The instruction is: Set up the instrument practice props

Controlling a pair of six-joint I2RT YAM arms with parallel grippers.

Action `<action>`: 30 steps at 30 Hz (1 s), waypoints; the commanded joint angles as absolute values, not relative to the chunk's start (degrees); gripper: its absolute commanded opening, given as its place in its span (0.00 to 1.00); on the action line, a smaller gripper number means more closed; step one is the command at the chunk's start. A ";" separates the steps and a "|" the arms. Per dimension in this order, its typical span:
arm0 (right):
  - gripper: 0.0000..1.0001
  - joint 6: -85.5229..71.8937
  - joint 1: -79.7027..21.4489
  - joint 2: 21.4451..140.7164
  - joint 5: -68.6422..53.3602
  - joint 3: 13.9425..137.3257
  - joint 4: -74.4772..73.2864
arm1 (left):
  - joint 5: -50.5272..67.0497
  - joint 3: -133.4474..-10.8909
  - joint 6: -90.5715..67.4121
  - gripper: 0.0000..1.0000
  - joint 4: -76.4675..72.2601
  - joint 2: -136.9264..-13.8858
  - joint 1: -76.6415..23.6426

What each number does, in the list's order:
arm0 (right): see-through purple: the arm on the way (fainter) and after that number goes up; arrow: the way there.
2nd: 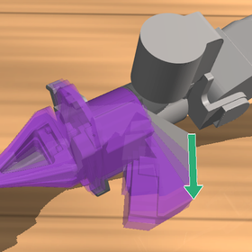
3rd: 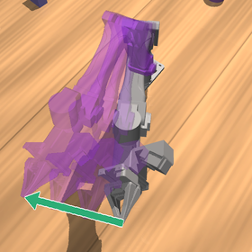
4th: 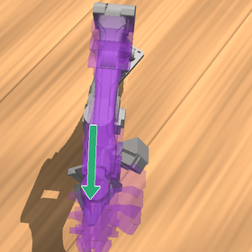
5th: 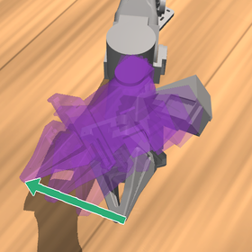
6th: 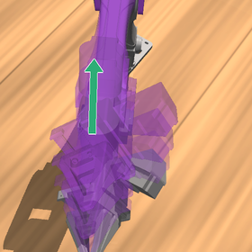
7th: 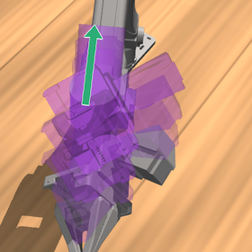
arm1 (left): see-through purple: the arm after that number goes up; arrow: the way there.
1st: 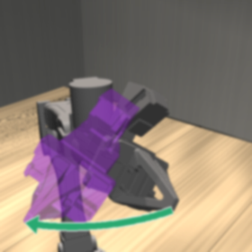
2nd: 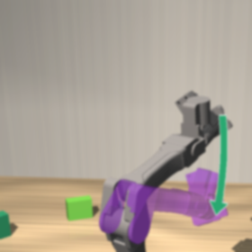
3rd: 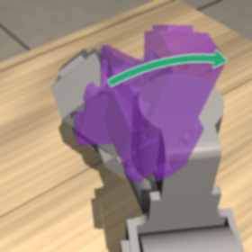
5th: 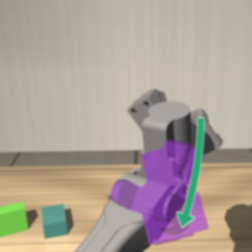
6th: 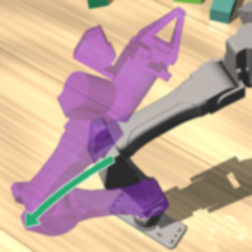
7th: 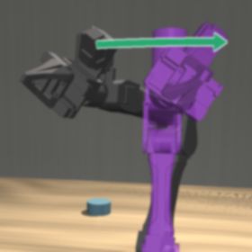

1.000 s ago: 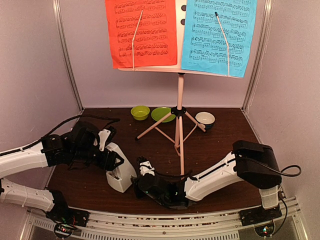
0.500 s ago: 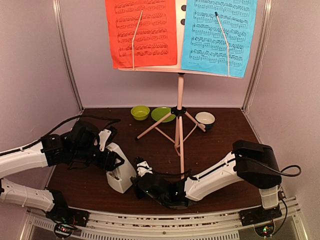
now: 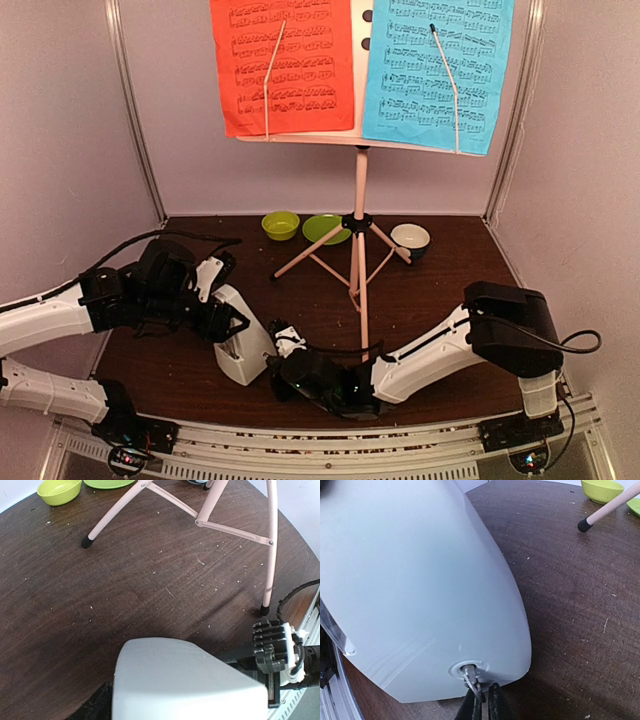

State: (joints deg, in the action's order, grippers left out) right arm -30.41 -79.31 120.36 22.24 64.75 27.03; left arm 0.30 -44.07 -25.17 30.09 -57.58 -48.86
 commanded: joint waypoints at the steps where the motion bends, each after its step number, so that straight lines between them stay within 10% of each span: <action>1: 0.04 -32.02 -78.51 118.83 22.50 63.20 27.93 | 3.39 -47.51 -24.08 0.00 22.59 -54.92 -49.05; 30: 0.38 -28.26 -78.50 116.10 19.49 63.10 31.99 | 5.18 -47.54 -20.23 0.00 23.29 -54.85 -49.04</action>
